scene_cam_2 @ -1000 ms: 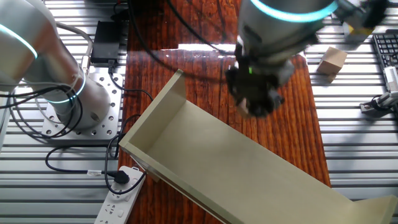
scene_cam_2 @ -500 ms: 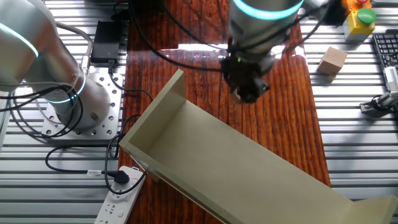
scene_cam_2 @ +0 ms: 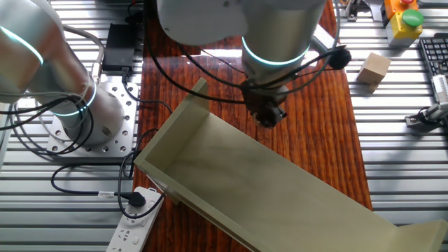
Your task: Take the object down from the shelf
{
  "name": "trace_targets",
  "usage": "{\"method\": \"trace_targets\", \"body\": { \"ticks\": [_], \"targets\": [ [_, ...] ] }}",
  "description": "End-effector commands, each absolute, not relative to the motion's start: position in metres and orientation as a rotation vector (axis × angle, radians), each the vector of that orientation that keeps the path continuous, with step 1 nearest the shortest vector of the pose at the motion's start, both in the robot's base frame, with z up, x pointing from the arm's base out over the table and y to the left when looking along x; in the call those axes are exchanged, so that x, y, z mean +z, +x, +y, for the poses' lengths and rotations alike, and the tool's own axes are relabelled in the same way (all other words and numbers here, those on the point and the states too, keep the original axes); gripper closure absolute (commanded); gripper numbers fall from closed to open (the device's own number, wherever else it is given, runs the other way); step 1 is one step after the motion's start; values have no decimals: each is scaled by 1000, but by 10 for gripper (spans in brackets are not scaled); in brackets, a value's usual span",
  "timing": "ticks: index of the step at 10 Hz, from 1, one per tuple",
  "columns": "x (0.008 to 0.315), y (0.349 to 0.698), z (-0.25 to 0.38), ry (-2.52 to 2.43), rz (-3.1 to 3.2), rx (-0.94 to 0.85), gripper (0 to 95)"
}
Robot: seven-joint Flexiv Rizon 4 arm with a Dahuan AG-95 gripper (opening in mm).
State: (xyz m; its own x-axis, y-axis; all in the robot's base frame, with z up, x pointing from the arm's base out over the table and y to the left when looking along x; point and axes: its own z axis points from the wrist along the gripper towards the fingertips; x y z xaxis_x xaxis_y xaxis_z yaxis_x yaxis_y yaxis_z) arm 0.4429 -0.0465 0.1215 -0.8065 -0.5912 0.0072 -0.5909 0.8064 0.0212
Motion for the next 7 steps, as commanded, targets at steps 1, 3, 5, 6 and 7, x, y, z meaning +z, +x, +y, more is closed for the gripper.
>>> {"method": "trace_targets", "body": {
  "ticks": [1,3,5,6,7],
  "targets": [
    [121,441,-47,943,-2988,-28,950],
    [122,442,-47,1012,-2963,-54,950],
    [122,442,-47,1160,-2853,-87,950],
    [122,442,-47,1204,-2835,-84,950],
    [122,442,-47,1242,-2818,-82,950]
  ]
}}
